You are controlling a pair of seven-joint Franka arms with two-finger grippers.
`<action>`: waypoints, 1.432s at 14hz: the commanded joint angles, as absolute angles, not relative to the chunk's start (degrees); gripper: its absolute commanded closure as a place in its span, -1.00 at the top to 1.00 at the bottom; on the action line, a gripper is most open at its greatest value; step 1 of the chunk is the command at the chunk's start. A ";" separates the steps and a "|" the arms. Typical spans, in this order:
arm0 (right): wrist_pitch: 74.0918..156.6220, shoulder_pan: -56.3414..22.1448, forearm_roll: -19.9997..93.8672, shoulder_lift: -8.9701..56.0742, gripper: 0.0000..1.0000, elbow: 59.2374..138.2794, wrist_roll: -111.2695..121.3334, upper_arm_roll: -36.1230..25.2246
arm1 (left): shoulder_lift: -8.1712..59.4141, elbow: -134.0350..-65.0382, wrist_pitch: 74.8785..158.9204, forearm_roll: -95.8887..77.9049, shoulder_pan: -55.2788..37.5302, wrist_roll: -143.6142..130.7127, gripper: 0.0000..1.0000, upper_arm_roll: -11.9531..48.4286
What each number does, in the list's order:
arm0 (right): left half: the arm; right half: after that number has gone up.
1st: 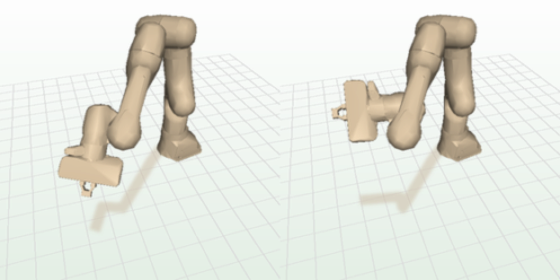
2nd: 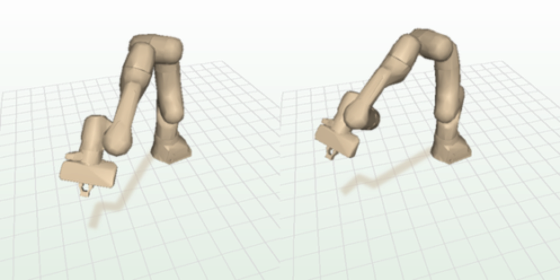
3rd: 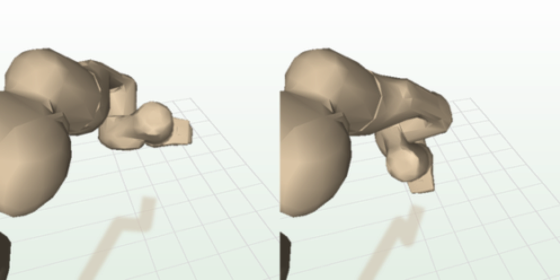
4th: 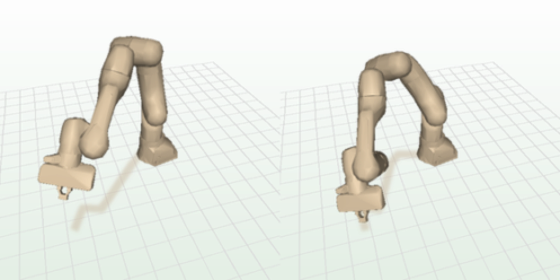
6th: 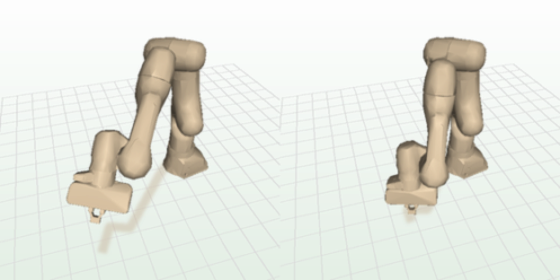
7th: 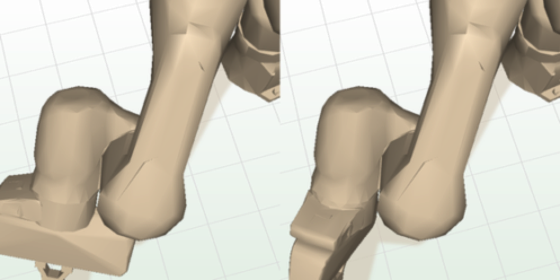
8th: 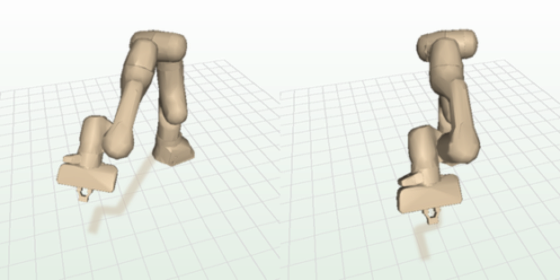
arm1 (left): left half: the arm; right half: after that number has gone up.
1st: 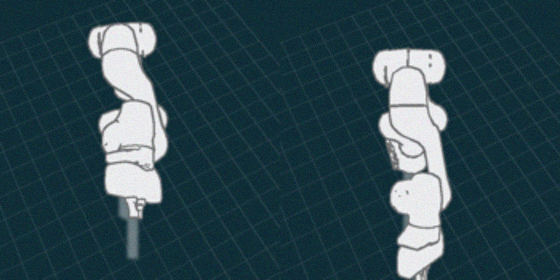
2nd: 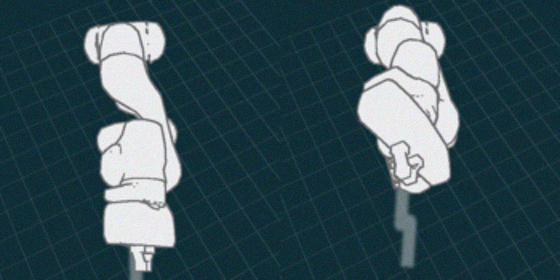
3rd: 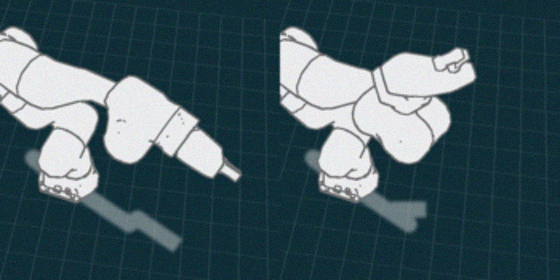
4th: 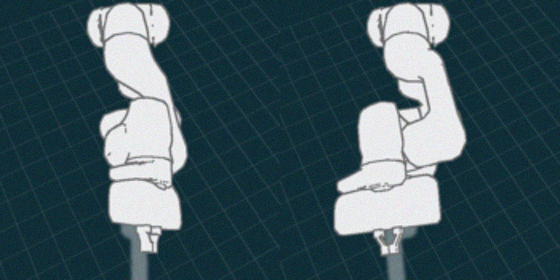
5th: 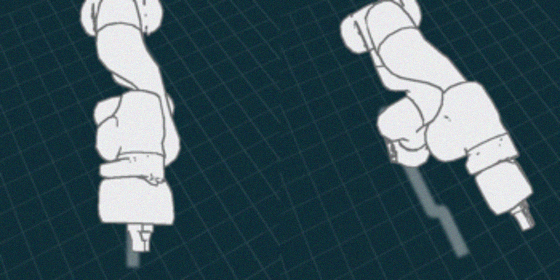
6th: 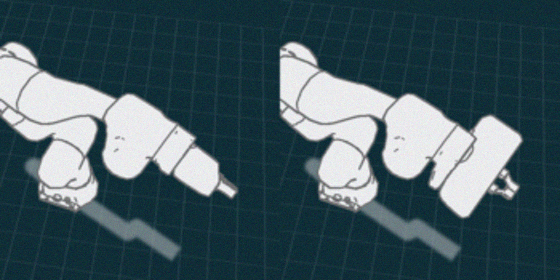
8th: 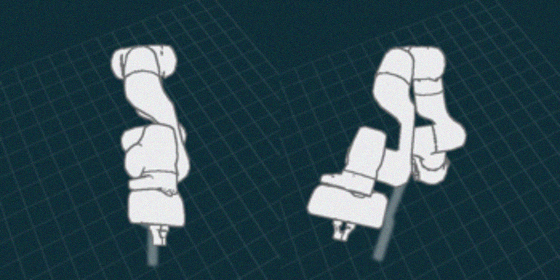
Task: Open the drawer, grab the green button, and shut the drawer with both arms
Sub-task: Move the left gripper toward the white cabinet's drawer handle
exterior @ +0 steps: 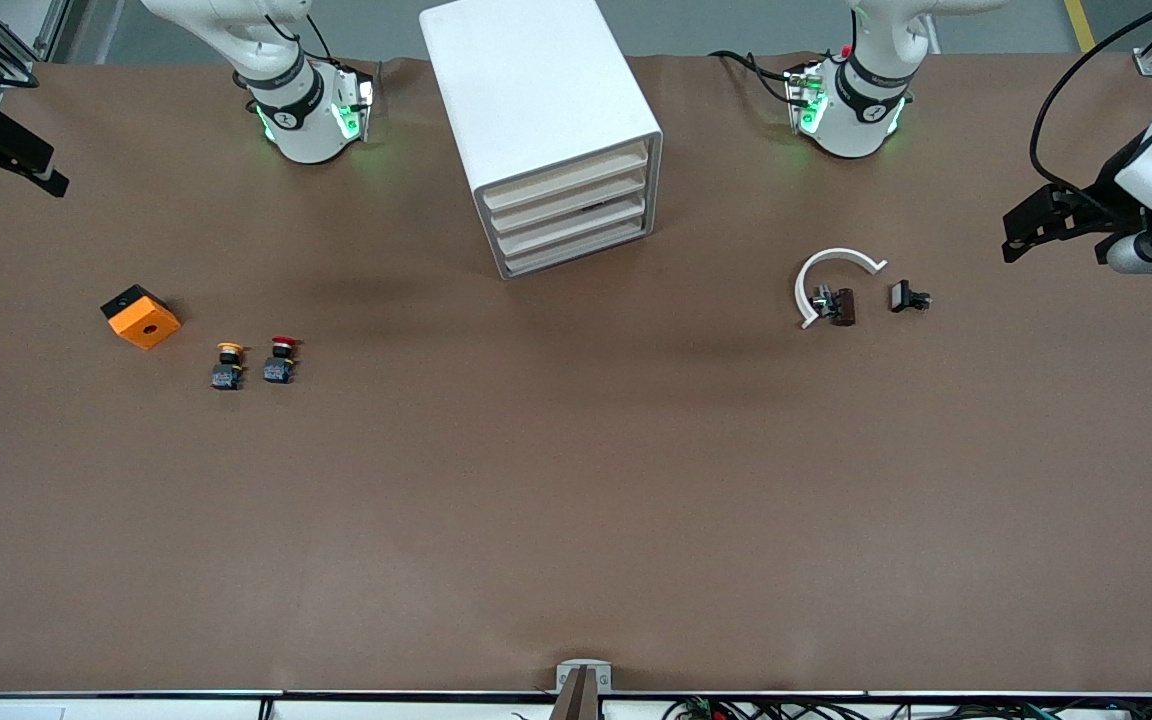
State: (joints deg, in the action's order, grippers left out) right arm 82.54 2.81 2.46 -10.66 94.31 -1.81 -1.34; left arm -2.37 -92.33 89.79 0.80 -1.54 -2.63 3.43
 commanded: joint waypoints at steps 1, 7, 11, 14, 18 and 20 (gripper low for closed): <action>82.62 2.20 0.89 -12.13 1.00 95.45 -2.47 -1.41 | -1.58 -90.61 88.42 1.76 -1.49 -2.11 1.00 3.34; 83.06 1.50 0.70 -12.13 1.00 95.45 -2.20 -1.06 | 4.73 -86.23 88.24 4.66 -1.85 -1.85 1.00 3.60; 83.23 1.58 0.79 -12.13 1.00 95.71 -2.20 -1.23 | 10.26 -86.48 88.16 3.69 -1.93 -3.25 1.00 3.60; 83.50 1.76 1.23 -12.13 1.00 95.71 -2.20 -1.49 | 14.57 -87.54 88.24 0.98 -2.63 -13.84 1.00 3.95; 83.32 1.67 1.23 -12.13 1.00 95.54 -2.11 -1.50 | 21.51 -87.28 88.24 -1.93 -8.77 -33.26 1.00 4.13; 83.32 1.67 1.23 -12.13 1.00 95.54 -2.11 -1.49 | 24.60 -87.19 89.29 -2.46 -12.29 -42.85 1.00 4.13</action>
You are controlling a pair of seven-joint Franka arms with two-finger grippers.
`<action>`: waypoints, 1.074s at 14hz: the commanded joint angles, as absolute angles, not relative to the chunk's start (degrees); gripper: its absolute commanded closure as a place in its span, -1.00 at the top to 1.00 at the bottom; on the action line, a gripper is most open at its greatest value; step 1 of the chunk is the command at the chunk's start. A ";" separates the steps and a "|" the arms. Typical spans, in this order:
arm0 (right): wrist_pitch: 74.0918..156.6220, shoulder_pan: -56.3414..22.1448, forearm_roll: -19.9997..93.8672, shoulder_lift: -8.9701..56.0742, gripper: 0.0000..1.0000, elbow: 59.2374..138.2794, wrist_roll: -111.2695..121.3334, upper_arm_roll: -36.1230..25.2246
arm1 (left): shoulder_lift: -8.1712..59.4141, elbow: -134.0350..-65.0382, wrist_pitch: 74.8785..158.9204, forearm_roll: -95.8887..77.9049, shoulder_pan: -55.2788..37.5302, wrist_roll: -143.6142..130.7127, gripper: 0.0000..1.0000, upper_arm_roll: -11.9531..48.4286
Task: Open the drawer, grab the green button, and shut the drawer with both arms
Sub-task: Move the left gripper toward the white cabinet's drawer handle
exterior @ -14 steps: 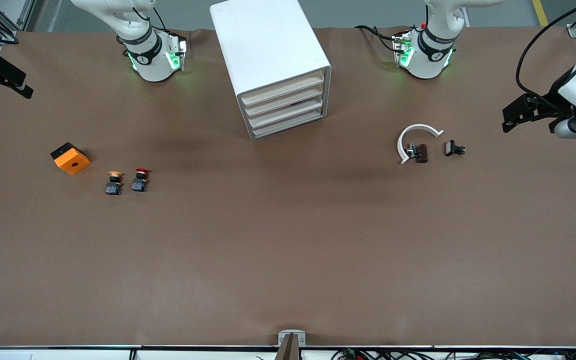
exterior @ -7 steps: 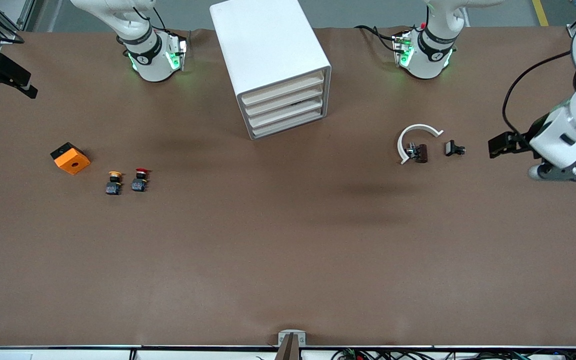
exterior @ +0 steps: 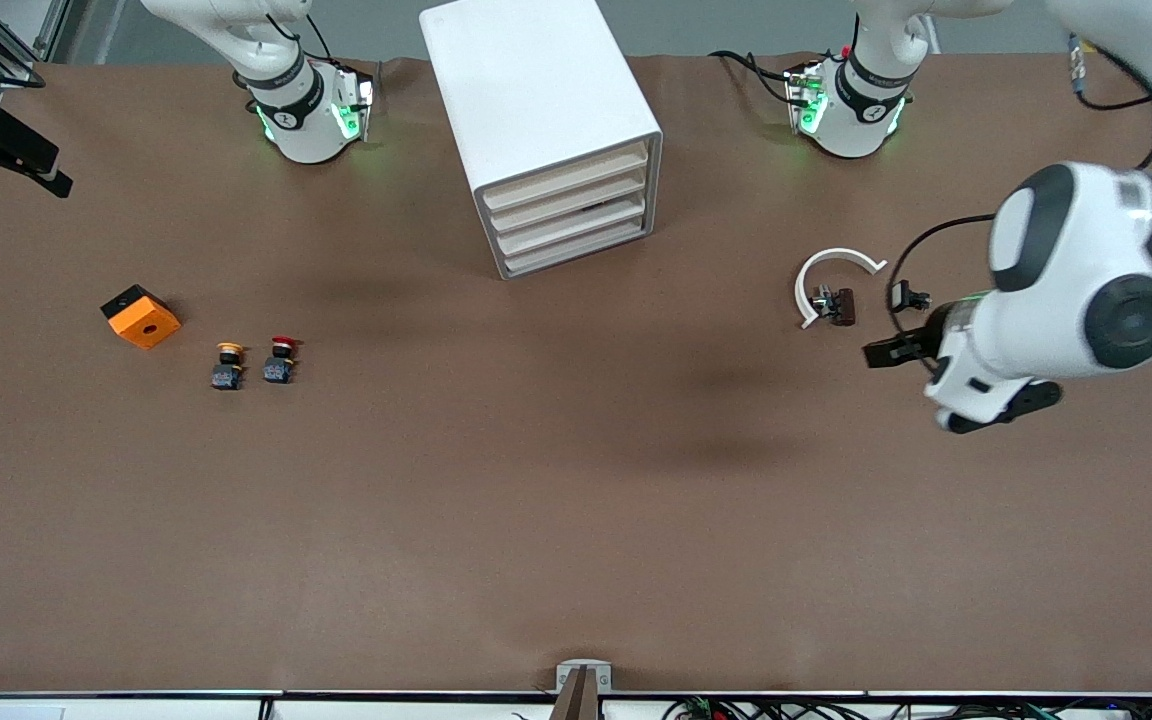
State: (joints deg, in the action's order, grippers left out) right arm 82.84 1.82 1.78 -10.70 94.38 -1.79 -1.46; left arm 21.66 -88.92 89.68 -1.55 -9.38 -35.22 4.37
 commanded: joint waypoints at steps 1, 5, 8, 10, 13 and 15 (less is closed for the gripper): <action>83.32 1.67 1.23 -12.13 1.00 95.54 -2.11 -1.49 | 26.09 -87.10 90.25 -3.51 -14.48 -48.20 1.00 4.13; 83.32 1.67 1.23 -12.04 1.00 95.54 -2.11 -1.49 | 32.33 -87.27 94.73 -12.18 -18.27 -64.22 1.00 4.13; 83.23 1.84 1.23 -12.04 1.00 95.54 -2.02 -1.49 | 34.54 -87.45 97.63 -15.29 -21.34 -70.30 1.00 4.04; 83.23 1.84 1.23 -12.04 1.00 95.54 -2.02 -1.49 | 36.03 -87.10 100.01 -15.73 -22.67 -75.56 1.00 4.04; 83.23 1.67 1.23 -12.04 1.00 95.45 -2.02 -1.49 | 38.58 -86.92 101.78 -18.80 -24.87 -86.44 1.00 4.04; 83.15 1.67 1.23 -12.04 1.00 95.54 -1.93 -1.49 | 39.55 -85.79 101.78 -20.12 -24.96 -94.88 1.00 4.13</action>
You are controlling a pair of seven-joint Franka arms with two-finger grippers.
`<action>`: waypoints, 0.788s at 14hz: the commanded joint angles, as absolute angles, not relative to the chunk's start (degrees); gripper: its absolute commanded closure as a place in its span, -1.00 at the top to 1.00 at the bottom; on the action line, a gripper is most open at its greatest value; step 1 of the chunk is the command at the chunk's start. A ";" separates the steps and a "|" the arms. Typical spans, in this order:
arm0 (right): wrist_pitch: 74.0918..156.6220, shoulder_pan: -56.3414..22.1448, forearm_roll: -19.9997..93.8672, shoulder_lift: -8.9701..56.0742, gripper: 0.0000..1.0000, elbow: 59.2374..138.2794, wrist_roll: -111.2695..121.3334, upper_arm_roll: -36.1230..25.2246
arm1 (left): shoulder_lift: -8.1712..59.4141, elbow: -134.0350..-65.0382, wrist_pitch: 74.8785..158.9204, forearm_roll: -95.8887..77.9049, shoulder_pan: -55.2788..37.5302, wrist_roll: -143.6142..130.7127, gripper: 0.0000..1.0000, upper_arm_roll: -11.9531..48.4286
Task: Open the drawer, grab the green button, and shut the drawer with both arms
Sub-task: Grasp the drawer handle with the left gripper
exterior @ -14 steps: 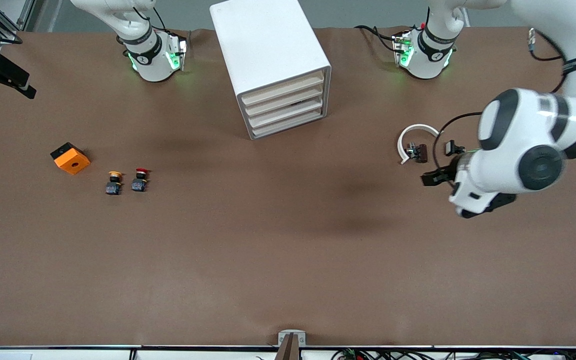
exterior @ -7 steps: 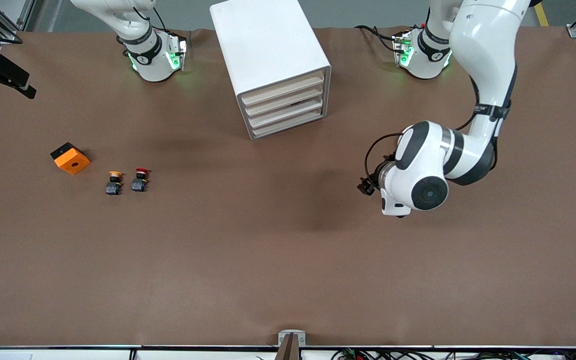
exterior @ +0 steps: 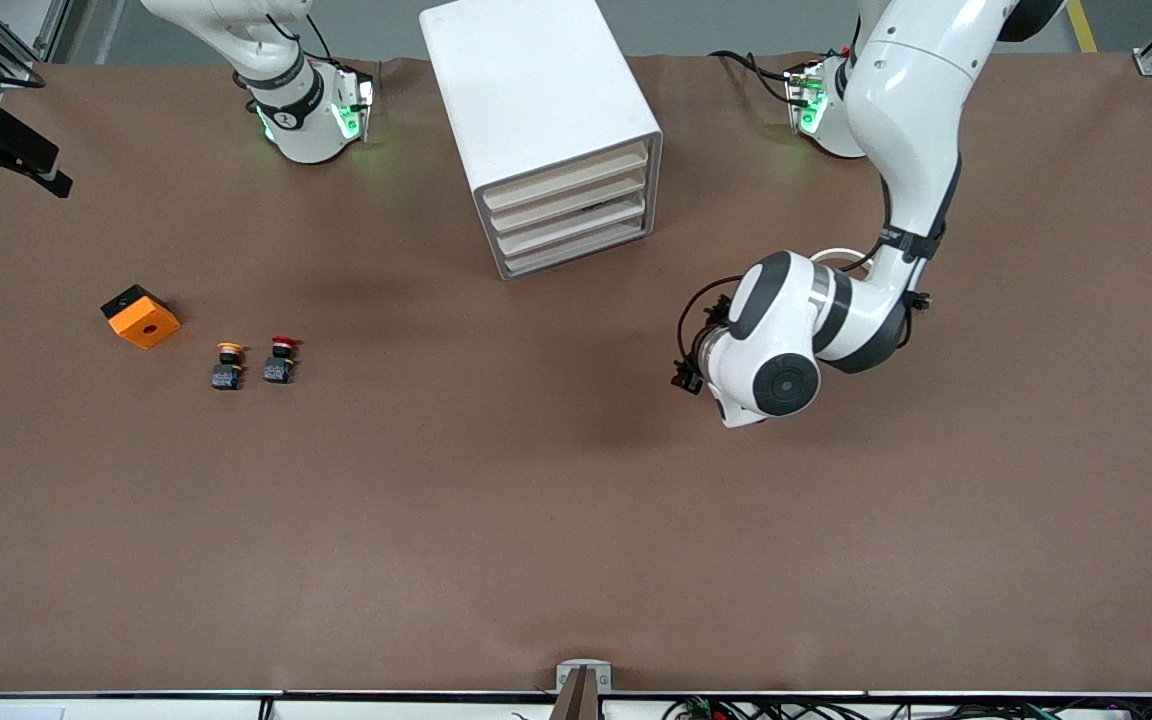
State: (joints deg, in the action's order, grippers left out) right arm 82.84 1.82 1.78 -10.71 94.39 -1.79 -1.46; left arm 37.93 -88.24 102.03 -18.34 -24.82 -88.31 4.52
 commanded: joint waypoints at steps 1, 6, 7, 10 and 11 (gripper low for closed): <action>83.23 1.76 1.23 -12.04 1.00 95.54 -1.93 -1.49 | 39.81 -85.69 101.78 -21.43 -25.13 -99.88 1.00 4.13; 83.23 1.76 1.23 -12.04 1.00 95.54 -1.76 -1.49 | 42.35 -86.40 101.08 -23.38 -29.17 -114.07 1.00 4.22; 83.23 1.76 1.23 -12.04 1.00 95.45 -1.76 -1.49 | 42.45 -86.40 101.07 -23.38 -30.75 -116.00 1.00 4.39; 83.23 1.76 1.23 -12.04 1.00 95.45 -1.76 -1.49 | 42.97 -86.22 101.16 -31.08 -32.61 -116.63 1.00 4.39; 83.32 1.76 1.06 -12.04 1.00 95.54 -1.76 -1.58 | 43.50 -86.22 101.16 -33.90 -32.61 -116.54 1.00 4.39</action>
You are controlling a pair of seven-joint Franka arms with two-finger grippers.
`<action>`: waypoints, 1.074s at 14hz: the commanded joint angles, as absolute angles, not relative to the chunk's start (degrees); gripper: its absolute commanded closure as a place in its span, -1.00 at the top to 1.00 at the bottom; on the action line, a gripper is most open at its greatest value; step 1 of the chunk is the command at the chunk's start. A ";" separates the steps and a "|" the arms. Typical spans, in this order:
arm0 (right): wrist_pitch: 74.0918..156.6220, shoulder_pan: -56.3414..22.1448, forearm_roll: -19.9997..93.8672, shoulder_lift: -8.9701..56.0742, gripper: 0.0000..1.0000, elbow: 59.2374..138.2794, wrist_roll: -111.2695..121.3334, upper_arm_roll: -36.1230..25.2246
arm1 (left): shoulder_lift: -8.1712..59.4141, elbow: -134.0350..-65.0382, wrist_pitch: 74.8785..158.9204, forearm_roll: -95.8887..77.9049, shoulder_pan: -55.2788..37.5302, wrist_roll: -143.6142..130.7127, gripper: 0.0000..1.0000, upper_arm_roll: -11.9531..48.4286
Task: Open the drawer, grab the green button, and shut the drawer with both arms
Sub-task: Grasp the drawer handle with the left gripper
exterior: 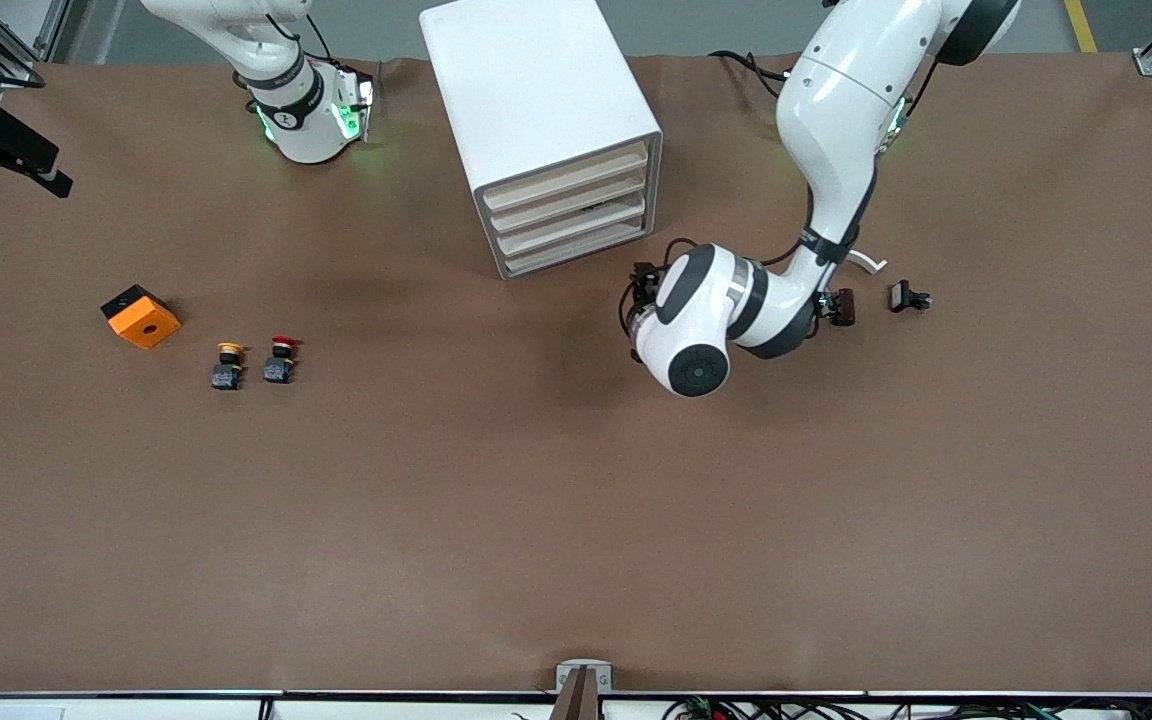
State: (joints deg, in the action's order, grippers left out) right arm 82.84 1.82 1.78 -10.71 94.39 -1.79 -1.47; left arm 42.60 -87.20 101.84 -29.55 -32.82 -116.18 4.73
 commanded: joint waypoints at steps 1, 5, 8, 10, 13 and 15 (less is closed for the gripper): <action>83.23 1.84 1.05 -12.04 1.00 95.54 -1.76 -1.50 | 44.38 -86.22 101.16 -35.84 -33.04 -116.72 1.00 4.39; 83.15 1.76 0.97 -12.04 1.00 95.45 -1.67 -1.49 | 47.63 -86.04 101.16 -45.49 -33.23 -117.94 1.00 4.31; 83.23 1.76 0.97 -12.04 1.00 95.45 -1.67 -1.49 | 48.95 -86.04 101.07 -47.46 -33.75 -121.18 1.00 4.31; 83.15 1.84 0.97 -12.04 1.00 95.45 -1.67 -1.49 | 50.01 -85.87 101.07 -49.64 -33.84 -123.92 1.00 4.39; 83.14 1.76 0.88 -12.04 1.00 95.45 -1.67 -1.49 | 50.19 -85.78 100.90 -53.43 -33.58 -124.71 1.00 4.39; 83.14 1.76 0.88 -12.04 1.00 95.45 -1.67 -1.49 | 50.10 -85.78 98.63 -54.66 -33.58 -124.72 0.85 4.39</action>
